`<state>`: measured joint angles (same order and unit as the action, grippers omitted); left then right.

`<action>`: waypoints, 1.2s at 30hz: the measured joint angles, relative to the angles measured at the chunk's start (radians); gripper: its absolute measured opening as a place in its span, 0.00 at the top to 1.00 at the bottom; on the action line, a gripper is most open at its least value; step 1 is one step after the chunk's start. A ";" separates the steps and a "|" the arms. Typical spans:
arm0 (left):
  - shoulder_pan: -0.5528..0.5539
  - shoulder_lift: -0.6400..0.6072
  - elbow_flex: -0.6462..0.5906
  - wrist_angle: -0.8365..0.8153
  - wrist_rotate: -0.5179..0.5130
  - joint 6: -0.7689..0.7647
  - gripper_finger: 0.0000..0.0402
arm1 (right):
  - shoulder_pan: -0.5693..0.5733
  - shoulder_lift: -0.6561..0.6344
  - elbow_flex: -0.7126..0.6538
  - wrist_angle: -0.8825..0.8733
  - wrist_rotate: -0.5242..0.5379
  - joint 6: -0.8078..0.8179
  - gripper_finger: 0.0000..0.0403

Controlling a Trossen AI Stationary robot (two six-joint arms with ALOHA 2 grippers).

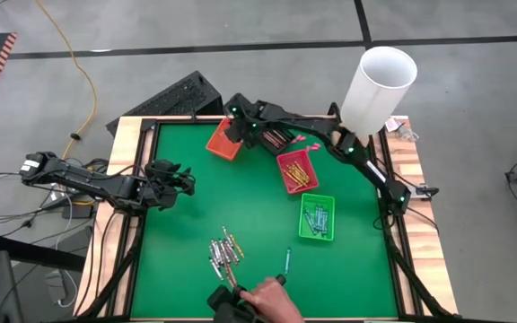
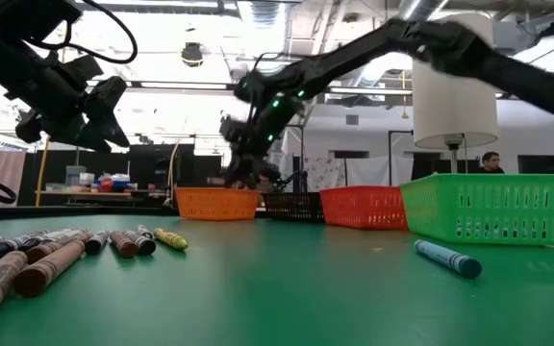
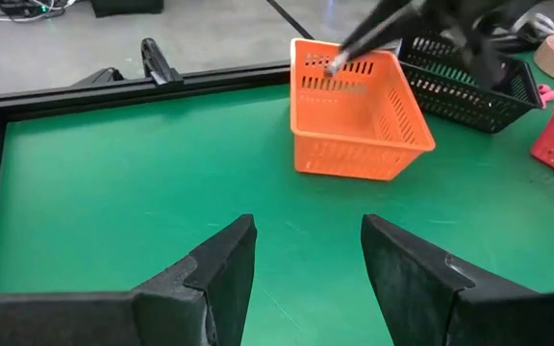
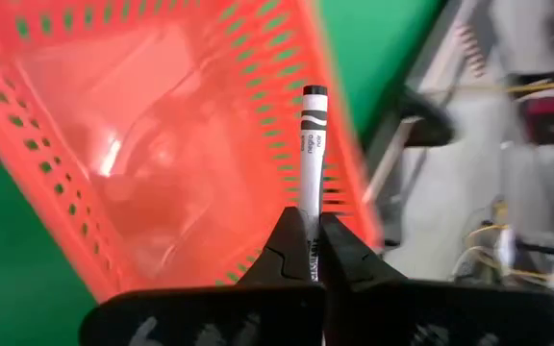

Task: Sort crayons
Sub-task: Put the black crayon into the orange bin

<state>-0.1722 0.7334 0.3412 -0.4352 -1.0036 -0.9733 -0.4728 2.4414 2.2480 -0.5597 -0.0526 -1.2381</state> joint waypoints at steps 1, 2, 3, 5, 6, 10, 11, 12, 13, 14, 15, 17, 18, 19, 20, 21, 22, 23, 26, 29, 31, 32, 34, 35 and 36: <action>0.000 0.000 0.000 0.000 0.000 0.000 0.55 | 0.004 0.029 0.046 -0.059 0.011 0.002 1.00; 0.000 0.000 0.000 0.000 0.003 -0.003 0.55 | 0.008 0.057 0.090 -0.105 0.025 0.005 1.00; 0.001 0.000 0.000 0.000 0.005 -0.006 0.55 | 0.012 0.074 0.108 -0.121 0.028 0.003 1.00; 0.002 0.000 0.000 0.001 0.011 -0.008 0.55 | 0.020 0.068 0.083 -0.112 0.046 -0.023 1.00; 0.002 0.000 0.000 0.001 0.014 -0.007 0.55 | 0.023 0.068 0.082 -0.137 0.049 -0.026 1.00; 0.002 0.000 0.000 -0.001 0.015 -0.007 0.55 | 0.019 0.075 0.104 -0.158 0.048 -0.012 1.00; 0.002 0.000 0.000 -0.001 0.015 -0.007 0.55 | 0.018 0.075 0.105 -0.160 0.043 -0.013 1.00; 0.003 0.000 0.000 -0.001 0.016 -0.007 0.55 | 0.017 0.075 0.106 -0.162 0.032 -0.016 1.00; 0.003 0.000 0.000 -0.001 0.018 -0.004 0.55 | 0.016 0.075 0.106 -0.174 0.024 -0.016 1.00; 0.003 0.000 0.000 -0.001 0.023 -0.003 0.55 | 0.017 0.075 0.105 -0.183 0.018 -0.017 1.00; 0.003 0.000 0.000 -0.001 0.023 0.000 0.55 | 0.017 0.076 0.105 -0.183 0.009 -0.020 1.00; 0.003 0.000 -0.004 0.001 0.023 -0.001 0.55 | 0.017 0.076 0.105 -0.183 -0.002 -0.023 1.00; 0.003 0.000 -0.008 0.002 0.023 -0.005 0.55 | 0.016 0.076 0.105 -0.184 -0.012 -0.024 1.00; 0.003 0.000 -0.016 0.006 0.023 -0.009 0.55 | 0.015 0.076 0.105 -0.188 -0.020 -0.025 1.00; 0.003 0.000 -0.023 0.007 0.023 -0.017 0.55 | 0.013 0.076 0.105 -0.192 -0.028 -0.026 1.00; 0.003 0.000 -0.030 0.008 0.023 -0.029 0.55 | 0.012 0.076 0.105 -0.194 -0.028 -0.028 1.00; 0.003 0.000 -0.037 0.008 0.023 -0.045 0.55 | 0.012 0.076 0.105 -0.194 -0.029 -0.029 1.00; 0.003 0.000 -0.045 0.008 0.023 -0.065 0.55 | 0.012 0.076 0.105 -0.194 -0.029 -0.030 1.00; 0.004 0.000 -0.052 0.001 0.023 -0.098 0.55 | 0.012 0.076 0.105 -0.200 -0.046 -0.031 1.00; 0.004 0.000 -0.052 0.016 0.022 -0.085 0.55 | 0.013 0.079 0.105 -0.212 -0.055 -0.045 1.00; 0.004 0.000 -0.052 0.038 0.022 -0.068 0.55 | 0.013 0.081 0.105 -0.214 -0.056 -0.048 1.00; 0.004 0.000 -0.052 0.048 0.022 -0.062 0.55 | 0.012 0.082 0.105 -0.215 -0.056 -0.051 1.00; 0.004 0.000 -0.052 0.054 0.022 -0.060 0.55 | 0.012 0.082 0.105 -0.215 -0.056 -0.054 1.00; 0.004 0.000 -0.052 0.055 0.022 -0.060 0.55 | 0.012 0.082 0.105 -0.214 -0.056 -0.054 1.00; 0.004 0.000 -0.052 0.056 0.022 -0.060 0.55 | 0.012 0.082 0.105 -0.214 -0.056 -0.054 1.00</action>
<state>-0.1684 0.7334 0.2893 -0.3794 -0.9821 -1.0328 -0.4610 2.5237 2.3531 -0.7738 -0.1085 -1.2918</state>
